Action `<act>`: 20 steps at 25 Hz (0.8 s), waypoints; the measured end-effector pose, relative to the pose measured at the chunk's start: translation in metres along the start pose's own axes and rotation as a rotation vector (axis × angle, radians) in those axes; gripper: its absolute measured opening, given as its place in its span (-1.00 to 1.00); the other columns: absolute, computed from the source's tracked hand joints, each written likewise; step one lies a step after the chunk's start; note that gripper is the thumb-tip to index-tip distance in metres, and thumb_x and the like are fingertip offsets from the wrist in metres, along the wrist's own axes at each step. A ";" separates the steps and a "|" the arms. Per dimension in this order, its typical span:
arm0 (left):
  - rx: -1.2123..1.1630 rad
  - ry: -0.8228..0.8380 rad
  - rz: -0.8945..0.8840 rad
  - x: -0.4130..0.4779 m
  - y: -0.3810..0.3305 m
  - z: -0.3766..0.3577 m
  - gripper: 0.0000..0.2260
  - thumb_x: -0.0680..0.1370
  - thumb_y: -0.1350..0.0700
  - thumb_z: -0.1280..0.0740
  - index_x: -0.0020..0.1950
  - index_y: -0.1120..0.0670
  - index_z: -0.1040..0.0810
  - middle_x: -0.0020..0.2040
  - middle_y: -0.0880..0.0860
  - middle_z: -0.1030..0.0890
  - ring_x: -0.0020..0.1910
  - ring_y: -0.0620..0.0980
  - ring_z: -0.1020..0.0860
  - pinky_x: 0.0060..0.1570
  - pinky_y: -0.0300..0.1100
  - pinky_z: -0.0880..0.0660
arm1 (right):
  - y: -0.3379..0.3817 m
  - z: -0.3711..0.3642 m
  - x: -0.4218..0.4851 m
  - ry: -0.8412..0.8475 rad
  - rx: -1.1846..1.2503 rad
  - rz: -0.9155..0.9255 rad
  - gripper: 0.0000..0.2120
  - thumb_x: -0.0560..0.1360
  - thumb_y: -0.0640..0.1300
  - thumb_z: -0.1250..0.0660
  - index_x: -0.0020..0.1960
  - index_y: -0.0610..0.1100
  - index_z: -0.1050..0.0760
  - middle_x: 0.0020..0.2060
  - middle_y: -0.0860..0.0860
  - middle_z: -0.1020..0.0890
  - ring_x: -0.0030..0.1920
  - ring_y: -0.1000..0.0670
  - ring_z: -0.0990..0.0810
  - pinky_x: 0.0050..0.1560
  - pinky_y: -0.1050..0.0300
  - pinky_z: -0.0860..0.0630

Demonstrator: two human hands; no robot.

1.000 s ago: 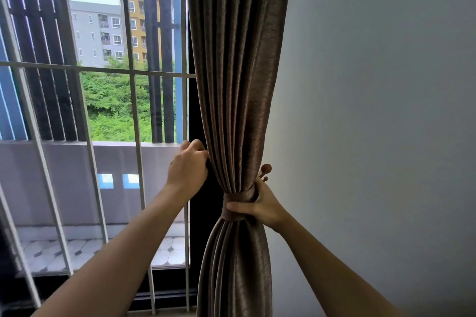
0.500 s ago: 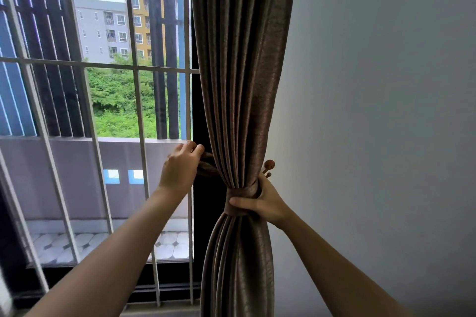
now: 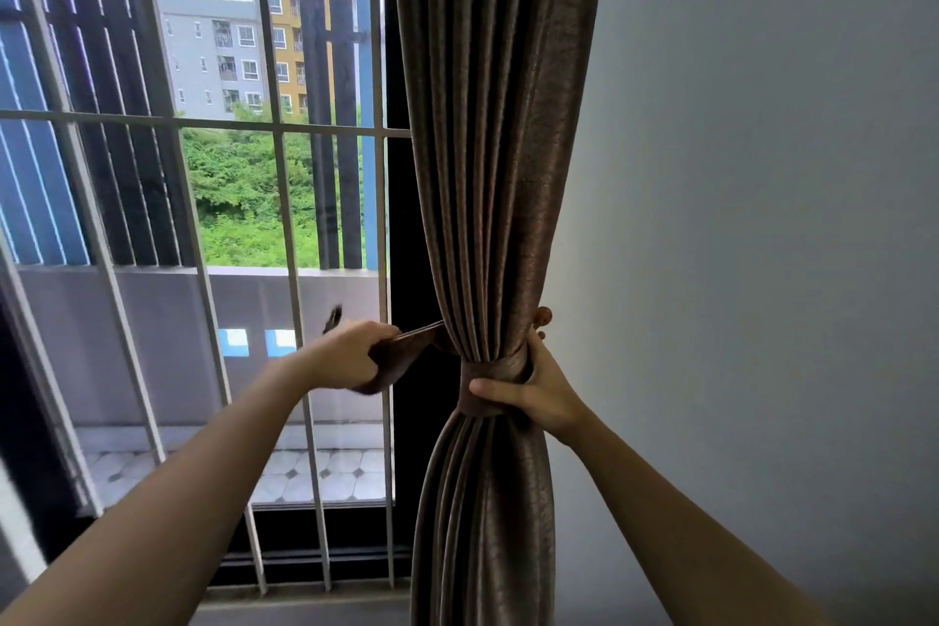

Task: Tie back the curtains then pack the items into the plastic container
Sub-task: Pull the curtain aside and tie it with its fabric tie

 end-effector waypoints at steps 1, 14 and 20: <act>-0.175 -0.032 -0.016 -0.008 -0.006 -0.006 -0.77 0.36 0.31 -0.22 -0.13 0.04 -0.56 -0.27 0.04 -0.60 -0.29 -0.04 -0.55 -0.33 -0.32 -0.45 | 0.001 0.000 -0.002 0.001 -0.016 0.002 -0.18 0.17 0.04 -0.58 0.33 0.03 -0.28 0.13 0.10 -0.58 0.11 0.09 -0.60 0.18 0.07 -0.55; 0.107 -0.278 -0.087 0.022 -0.020 0.017 -0.78 0.48 0.15 -0.30 0.10 0.04 -0.59 -0.13 0.03 -0.62 -0.17 0.04 -0.57 -0.22 -0.14 -0.49 | 0.012 -0.003 0.004 -0.130 -0.193 0.055 -0.26 0.22 0.03 -0.59 0.26 0.09 -0.25 0.04 0.20 -0.55 -0.04 0.31 -0.55 -0.11 0.55 -0.45; 0.036 -0.369 0.033 0.053 -0.036 -0.010 -0.80 0.47 -0.03 -0.35 0.05 -0.04 -0.63 -0.11 0.03 -0.65 -0.10 0.10 -0.60 -0.26 -0.16 -0.43 | 0.006 0.008 -0.001 -0.391 -0.154 0.080 -0.21 0.17 0.06 -0.61 0.29 0.03 -0.29 0.08 0.22 -0.52 0.06 0.21 -0.55 0.10 0.26 -0.54</act>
Point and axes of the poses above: each hand's wrist, its own x-axis towards the middle knuckle, its own z-axis out of the back of the hand, y = z × x, the point moved 2 cm from there along x, towards the middle knuckle
